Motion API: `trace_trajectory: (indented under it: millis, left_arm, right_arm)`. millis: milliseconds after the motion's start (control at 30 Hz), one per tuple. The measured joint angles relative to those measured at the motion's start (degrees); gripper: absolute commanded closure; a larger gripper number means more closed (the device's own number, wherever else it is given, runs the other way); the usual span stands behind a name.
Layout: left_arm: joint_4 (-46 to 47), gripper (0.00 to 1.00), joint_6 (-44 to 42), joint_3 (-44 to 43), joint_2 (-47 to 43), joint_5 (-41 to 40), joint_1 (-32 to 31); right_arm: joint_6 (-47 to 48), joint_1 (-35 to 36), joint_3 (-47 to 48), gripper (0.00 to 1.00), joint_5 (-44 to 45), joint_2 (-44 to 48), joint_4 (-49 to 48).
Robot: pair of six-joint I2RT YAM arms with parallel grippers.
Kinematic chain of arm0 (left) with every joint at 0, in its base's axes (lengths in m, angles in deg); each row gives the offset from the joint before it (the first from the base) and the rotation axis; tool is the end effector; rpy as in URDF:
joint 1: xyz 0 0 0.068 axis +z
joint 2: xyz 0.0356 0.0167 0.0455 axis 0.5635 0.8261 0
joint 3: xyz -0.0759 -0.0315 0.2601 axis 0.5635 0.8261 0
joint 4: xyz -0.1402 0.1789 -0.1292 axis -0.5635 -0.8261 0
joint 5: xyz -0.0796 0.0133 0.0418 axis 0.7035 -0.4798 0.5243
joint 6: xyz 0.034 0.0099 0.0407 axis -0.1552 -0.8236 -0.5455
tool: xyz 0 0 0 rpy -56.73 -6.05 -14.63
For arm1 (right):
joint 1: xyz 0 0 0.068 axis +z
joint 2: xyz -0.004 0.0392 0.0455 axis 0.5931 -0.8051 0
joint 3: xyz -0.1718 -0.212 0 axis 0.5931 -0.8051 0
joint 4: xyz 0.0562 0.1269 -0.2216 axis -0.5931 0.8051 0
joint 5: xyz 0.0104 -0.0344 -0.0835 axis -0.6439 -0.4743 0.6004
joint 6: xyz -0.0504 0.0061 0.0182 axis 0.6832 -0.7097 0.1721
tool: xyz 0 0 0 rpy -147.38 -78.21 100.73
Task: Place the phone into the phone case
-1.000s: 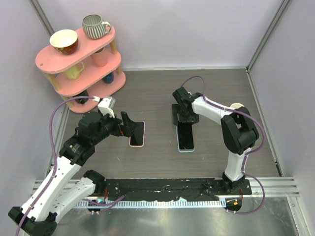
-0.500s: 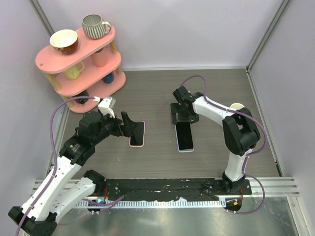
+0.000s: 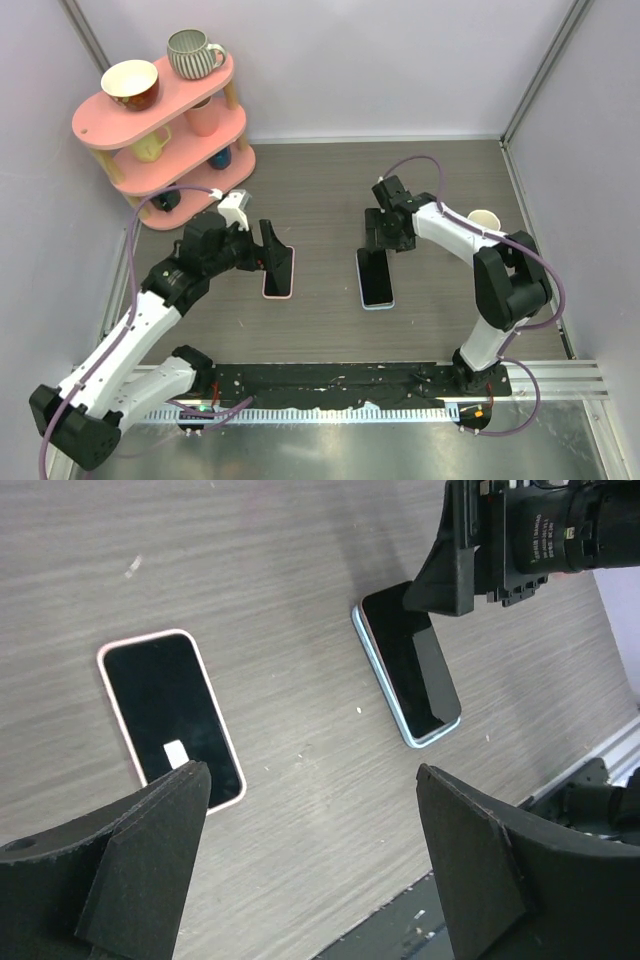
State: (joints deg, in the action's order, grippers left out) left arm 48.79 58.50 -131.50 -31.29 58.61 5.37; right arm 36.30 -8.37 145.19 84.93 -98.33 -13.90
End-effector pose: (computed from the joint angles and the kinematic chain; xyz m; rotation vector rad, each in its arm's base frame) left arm 0.1630 -0.0961 0.3224 0.1319 2.1154 -0.7489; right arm 0.3081 0.1589 0.2112 -0.0918 2.7086 0.0872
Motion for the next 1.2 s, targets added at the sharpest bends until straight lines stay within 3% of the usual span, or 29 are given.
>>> trace_trajectory:
  millis: [167,533,767,900,1100,1200]
  left_arm:
    - [1.7,0.23,4.3,-0.2,5.7,2.3,-0.5]
    - [4.1,0.35,9.0,-0.3,13.9,3.3,-1.7]
    - [6.3,0.39,11.4,-0.8,19.3,1.6,-3.9]
    - [7.1,0.49,12.9,-2.4,24.4,0.3,-6.6]
    - [9.3,0.53,15.2,-5.4,32.5,0.2,-7.9]
    - [10.0,0.52,15.5,-7.8,36.6,0.2,-8.4]
  right_arm:
    - [1.6,-2.8,-5.1,0.44,-5.5,0.5,-3.5]
    - [2.9,-2.6,-15.8,0.63,-11.6,5.5,-13.9]
    - [1.8,-2.1,-21.6,0.63,-13.3,9.2,-20.2]
    - [1.0,-1.1,-24.3,0.63,-14.8,10.7,-23.6]
    - [-0.6,1.2,-28.2,0.36,-15.2,13.9,-24.9]
    - [-1.4,2.8,-31.1,0.33,-15.6,18.3,-20.0]
